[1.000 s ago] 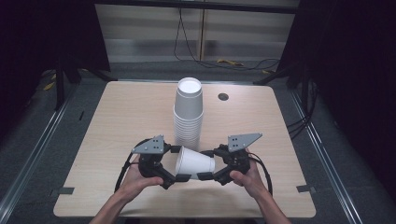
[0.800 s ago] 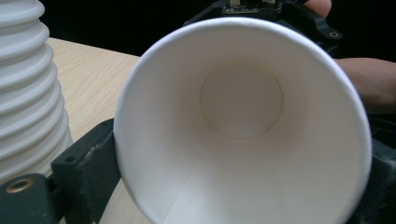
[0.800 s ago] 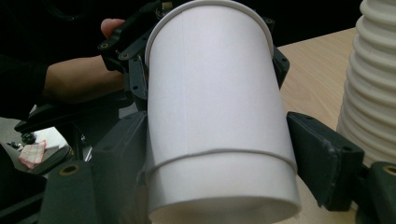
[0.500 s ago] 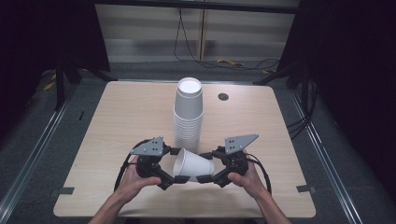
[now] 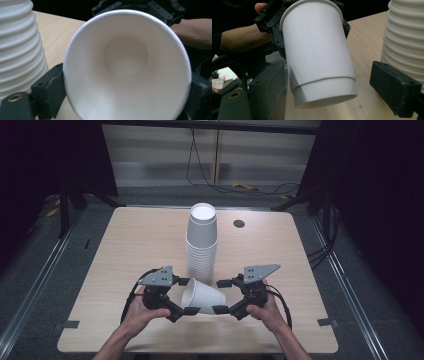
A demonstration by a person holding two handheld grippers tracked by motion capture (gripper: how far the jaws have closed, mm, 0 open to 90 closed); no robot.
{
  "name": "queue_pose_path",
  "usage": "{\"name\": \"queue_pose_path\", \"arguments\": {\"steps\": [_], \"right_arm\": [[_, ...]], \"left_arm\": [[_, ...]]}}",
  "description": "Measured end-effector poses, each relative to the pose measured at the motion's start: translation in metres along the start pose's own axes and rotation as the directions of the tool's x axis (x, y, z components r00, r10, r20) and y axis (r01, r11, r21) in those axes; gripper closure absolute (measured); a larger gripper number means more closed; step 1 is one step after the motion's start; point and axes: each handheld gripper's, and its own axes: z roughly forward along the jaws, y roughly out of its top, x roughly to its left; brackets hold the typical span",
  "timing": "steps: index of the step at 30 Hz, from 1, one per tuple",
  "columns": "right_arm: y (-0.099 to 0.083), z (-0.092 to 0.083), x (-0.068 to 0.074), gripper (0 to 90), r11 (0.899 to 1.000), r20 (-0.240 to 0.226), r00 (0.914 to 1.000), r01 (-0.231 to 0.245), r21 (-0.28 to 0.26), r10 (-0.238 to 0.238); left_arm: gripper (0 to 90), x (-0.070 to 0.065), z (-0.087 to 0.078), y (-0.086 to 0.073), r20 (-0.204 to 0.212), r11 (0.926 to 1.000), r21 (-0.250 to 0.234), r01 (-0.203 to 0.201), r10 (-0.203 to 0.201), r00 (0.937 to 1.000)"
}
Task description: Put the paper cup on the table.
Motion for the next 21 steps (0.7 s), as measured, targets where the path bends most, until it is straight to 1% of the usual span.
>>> {"name": "queue_pose_path", "arguments": {"steps": [2,5,6,7,8,9,12,15,16,21], "right_arm": [[0.0,-0.002,0.0,13.6,1.0,0.008,0.9999,-0.007,-0.007,0.007],[0.0,-0.003,0.0,13.6,1.0,0.034,0.9994,-0.006,-0.008,0.006],[-0.001,-0.003,0.0,13.6,1.0,0.036,0.9993,-0.006,-0.009,0.006],[0.0,-0.003,0.0,13.6,1.0,0.045,0.999,-0.004,-0.01,0.004],[0.0,-0.004,0.0,13.6,1.0,0.065,0.9978,-0.004,-0.013,0.004],[0.0,-0.004,0.0,13.6,1.0,0.075,0.9972,-0.006,-0.013,0.007],[0.0,-0.005,0.0,13.6,1.0,0.105,0.9944,-0.003,-0.02,0.005],[-0.001,-0.008,0.0,13.6,1.0,0.123,0.9924,-0.004,-0.029,0.008],[-0.001,-0.01,0.001,13.5,1.0,0.133,0.9911,-0.003,-0.031,0.007],[-0.004,-0.016,0.0,13.5,0.998,0.188,0.9821,-0.008,-0.056,0.018]], "left_arm": [[9.9,0.001,-0.001,-0.001,-0.009,0.9999,0.012,-0.002,0.002,1.0],[9.9,0.001,-0.003,-0.002,-0.018,0.9996,0.021,0.021,-0.02,0.9996],[9.9,0.002,-0.004,-0.002,-0.025,0.9995,0.028,0.017,-0.016,0.9996],[9.9,0.002,-0.005,-0.003,-0.03,0.9992,0.033,0.024,-0.023,0.9993],[9.9,0.002,-0.005,-0.003,-0.035,0.999,0.038,0.024,-0.022,0.9991],[9.9,0.003,-0.007,-0.004,-0.041,0.9985,0.051,0.021,-0.019,0.999],[9.9,0.003,-0.01,-0.004,-0.05,0.9982,0.048,0.036,-0.034,0.9982],[9.9,0.004,-0.014,-0.004,-0.063,0.9965,0.075,0.037,-0.033,0.9975],[9.9,0.004,-0.015,-0.004,-0.067,0.9962,0.08,0.034,-0.029,0.9974],[9.9,0.004,-0.02,-0.004,-0.078,0.9945,0.097,0.041,-0.033,0.9964]]}}
